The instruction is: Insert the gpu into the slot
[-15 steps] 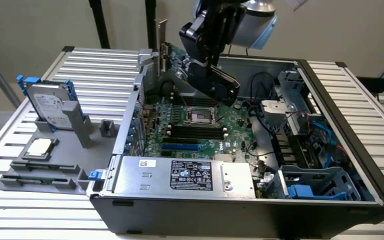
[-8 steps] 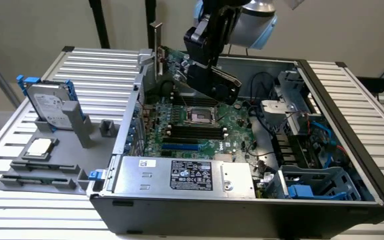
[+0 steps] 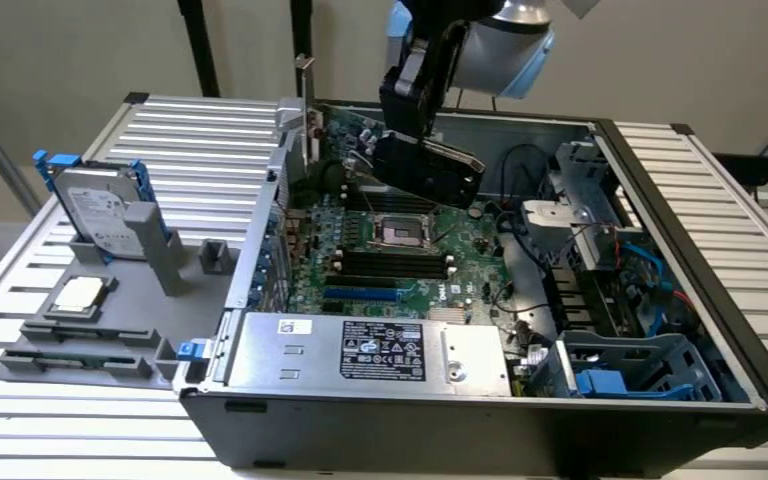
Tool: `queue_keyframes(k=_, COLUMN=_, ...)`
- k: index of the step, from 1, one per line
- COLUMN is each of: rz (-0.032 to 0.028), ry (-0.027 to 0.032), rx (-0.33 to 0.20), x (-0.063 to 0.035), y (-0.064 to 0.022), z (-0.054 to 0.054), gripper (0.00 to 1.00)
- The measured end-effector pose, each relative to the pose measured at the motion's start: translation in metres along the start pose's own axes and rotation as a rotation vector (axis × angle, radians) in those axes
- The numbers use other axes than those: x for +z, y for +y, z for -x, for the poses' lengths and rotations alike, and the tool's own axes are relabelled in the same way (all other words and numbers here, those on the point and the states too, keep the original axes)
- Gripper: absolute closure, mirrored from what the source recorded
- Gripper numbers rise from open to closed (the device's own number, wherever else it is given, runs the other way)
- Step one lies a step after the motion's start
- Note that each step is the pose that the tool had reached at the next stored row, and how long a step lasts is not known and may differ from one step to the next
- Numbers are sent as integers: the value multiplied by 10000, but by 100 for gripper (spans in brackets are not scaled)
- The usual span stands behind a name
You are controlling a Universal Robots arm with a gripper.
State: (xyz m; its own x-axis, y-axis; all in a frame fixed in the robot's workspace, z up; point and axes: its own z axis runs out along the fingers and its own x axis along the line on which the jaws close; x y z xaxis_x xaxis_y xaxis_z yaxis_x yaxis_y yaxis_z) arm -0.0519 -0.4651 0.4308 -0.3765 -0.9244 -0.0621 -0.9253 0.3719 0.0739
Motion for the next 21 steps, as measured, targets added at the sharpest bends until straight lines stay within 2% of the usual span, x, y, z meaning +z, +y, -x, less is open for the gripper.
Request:
queue_keyframes(k=18, rz=-58, ry=32, rx=-3177, x=109, y=-8, z=-7, gripper=74)
queue_keyframes(k=21, rz=-54, ry=33, rx=-3456, x=156, y=-11, z=-10, gripper=74)
